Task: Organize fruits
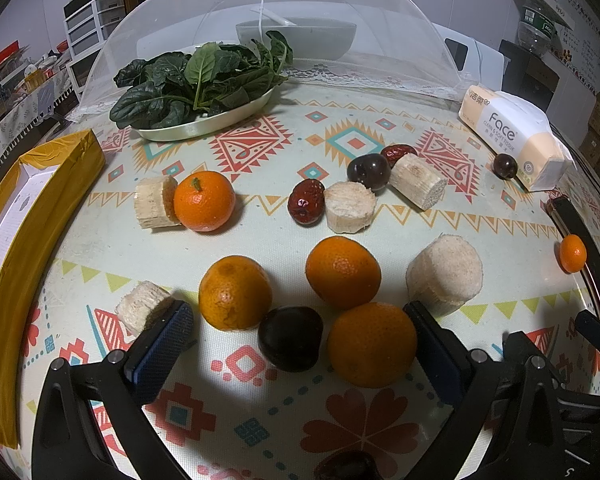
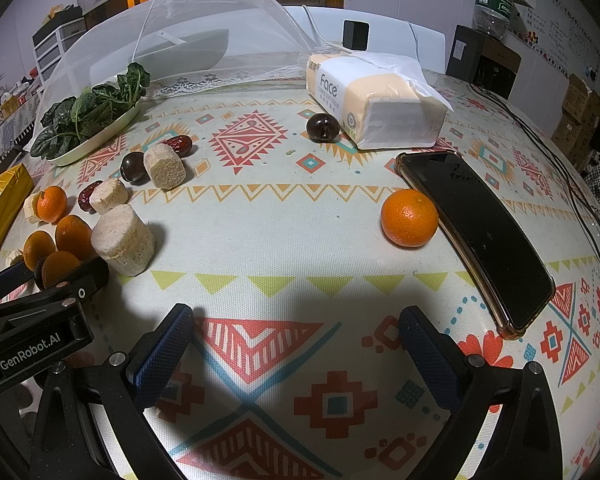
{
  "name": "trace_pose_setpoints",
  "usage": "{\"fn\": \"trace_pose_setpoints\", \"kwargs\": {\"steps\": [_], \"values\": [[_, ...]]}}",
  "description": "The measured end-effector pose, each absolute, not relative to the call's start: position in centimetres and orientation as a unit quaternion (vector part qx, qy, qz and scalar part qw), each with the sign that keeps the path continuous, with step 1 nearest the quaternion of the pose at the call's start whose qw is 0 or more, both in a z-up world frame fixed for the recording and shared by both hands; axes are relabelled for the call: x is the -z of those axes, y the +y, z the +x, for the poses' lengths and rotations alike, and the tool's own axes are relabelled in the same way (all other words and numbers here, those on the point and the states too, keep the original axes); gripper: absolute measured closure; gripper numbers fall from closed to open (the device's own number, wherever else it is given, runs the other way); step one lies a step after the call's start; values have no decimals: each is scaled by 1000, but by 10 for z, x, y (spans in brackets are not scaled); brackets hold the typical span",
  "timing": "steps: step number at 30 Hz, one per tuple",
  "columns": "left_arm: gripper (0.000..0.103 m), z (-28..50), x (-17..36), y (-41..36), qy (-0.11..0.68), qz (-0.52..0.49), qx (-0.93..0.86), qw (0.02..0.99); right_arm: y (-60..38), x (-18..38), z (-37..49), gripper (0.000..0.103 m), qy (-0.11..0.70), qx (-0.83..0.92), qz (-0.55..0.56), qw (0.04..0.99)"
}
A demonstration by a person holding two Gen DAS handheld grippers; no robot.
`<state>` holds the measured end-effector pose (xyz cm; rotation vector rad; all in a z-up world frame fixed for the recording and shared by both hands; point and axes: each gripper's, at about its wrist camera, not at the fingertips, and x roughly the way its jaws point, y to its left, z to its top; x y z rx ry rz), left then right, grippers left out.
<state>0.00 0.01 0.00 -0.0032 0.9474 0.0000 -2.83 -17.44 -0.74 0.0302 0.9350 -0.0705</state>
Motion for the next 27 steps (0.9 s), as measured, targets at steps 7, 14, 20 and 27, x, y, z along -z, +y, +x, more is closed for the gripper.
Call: {"fn": "trace_pose_setpoints", "kwargs": {"steps": [7, 14, 20, 27], "values": [[0, 0, 0, 3, 467, 10, 24, 884, -175, 7, -28, 0, 450, 35, 20, 892], [0, -8, -1, 7, 480, 39, 74, 873, -173, 6, -26, 0, 472, 55, 31, 879], [0, -19, -5, 17, 474, 26, 110, 873, -174, 6, -27, 0, 480, 69, 38, 874], [3, -75, -76, 65, 331, -16, 127, 935, -174, 6, -28, 0, 477, 72, 39, 875]]}}
